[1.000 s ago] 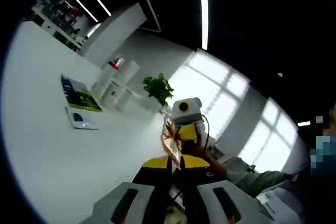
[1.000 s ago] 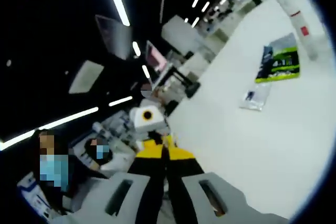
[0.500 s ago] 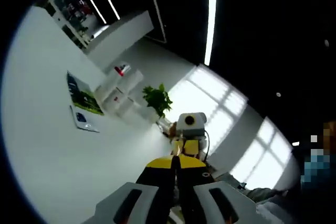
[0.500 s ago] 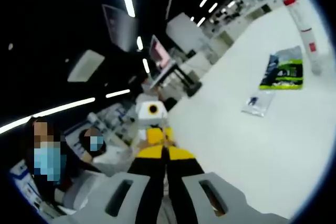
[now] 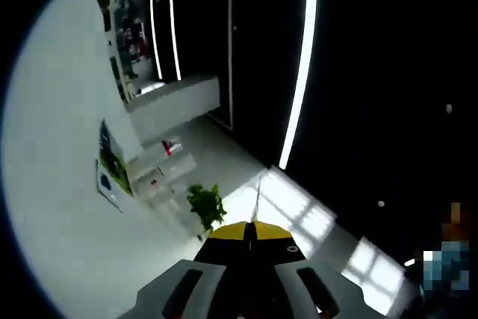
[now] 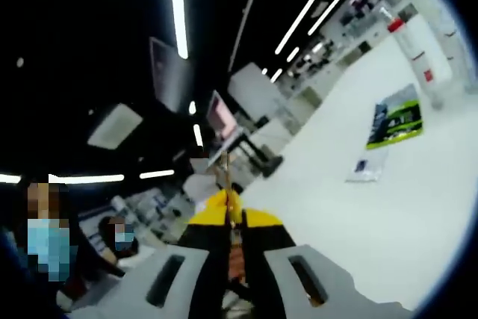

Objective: Arrange the skincare products in the storage area until every visible bottle or jar stands upright without overlapping.

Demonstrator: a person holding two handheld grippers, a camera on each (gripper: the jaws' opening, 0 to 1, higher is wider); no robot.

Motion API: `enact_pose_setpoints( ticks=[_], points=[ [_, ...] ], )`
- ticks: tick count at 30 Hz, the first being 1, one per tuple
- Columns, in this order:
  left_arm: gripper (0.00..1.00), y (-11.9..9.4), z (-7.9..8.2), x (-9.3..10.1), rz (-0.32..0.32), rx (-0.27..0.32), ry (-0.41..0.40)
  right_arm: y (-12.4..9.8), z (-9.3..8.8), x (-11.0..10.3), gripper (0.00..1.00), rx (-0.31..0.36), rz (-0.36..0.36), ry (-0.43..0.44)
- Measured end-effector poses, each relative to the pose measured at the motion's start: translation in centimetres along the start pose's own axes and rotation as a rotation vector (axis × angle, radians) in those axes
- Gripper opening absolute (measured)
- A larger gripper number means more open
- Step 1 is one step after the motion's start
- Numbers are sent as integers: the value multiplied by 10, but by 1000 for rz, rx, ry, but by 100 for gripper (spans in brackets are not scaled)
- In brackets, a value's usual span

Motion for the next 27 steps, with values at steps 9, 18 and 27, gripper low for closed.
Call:
enact_pose_setpoints(
  ticks=[9,18,27],
  points=[
    [3,-13,-16,-11,164,-1,326,-10,19,7,0,50,-16,88],
    [6,-48,21,-9,318,211,664,-52,60,98,0,95,-353,277],
    [6,-44,10,-6,314,211,700,-50,62,156,0,-29,-473,446]
  ],
)
Point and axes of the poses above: the point that each gripper's makers call its tool centre point, and the gripper's own axes: y roughly forward along the fingers, x roughly to its right, z roughly out of its top, the point moved 6 cm from there along -y, roughly backward along the fingers, and after that the axes turned 6 degrees about z, right-handed, at the moved point
